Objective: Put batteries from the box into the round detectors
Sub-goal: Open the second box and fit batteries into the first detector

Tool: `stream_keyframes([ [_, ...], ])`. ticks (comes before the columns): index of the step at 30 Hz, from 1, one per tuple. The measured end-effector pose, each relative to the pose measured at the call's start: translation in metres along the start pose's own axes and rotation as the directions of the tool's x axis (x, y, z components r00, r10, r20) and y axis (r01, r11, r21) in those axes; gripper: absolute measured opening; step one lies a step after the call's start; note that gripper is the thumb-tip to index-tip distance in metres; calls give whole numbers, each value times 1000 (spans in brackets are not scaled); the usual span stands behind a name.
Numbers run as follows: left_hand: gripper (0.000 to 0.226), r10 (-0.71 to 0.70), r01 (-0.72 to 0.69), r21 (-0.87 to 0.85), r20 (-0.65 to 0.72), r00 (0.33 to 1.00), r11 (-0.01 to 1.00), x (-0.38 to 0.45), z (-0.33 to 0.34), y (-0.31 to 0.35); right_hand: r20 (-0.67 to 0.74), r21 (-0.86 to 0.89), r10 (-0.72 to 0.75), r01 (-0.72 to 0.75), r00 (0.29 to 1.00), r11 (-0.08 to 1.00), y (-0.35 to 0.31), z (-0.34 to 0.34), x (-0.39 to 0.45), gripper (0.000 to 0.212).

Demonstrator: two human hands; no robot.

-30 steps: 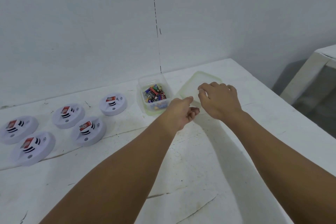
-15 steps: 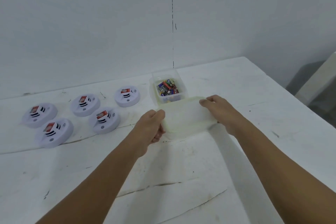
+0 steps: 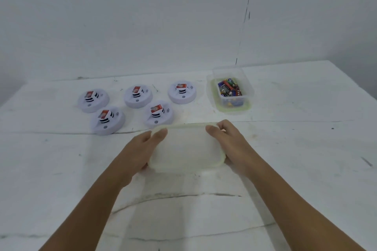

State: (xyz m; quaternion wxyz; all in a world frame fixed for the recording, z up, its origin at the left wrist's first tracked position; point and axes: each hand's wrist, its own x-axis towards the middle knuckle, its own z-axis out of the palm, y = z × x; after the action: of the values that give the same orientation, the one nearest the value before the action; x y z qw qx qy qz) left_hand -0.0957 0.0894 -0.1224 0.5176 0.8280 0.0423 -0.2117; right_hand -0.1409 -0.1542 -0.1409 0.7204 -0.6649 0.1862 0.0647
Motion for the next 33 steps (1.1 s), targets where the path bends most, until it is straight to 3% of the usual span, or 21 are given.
stream_keyframes([
  [5,68,-14,18,-81,41,999,997,1,-2,0,11,-31,-110,110,994,993,5,1,-4,53],
  [9,72,-14,17,-87,42,999,996,2,-2,-1,-14,-50,-154,154,988,987,10,0,0,53],
  [22,48,-105,104,-196,6,994,975,-1,2,-1,-13,-20,-127,127,992,992,13,0,2,57],
  [27,81,-46,7,-245,-154,987,969,-2,5,1,9,-2,-111,111,994,994,11,1,1,62],
  [30,55,-85,58,-239,-103,991,969,-3,4,1,31,36,-101,100,994,994,11,1,1,75],
  [33,46,-83,61,-222,-91,992,973,-3,2,1,51,50,-64,62,997,997,8,-1,0,80],
])
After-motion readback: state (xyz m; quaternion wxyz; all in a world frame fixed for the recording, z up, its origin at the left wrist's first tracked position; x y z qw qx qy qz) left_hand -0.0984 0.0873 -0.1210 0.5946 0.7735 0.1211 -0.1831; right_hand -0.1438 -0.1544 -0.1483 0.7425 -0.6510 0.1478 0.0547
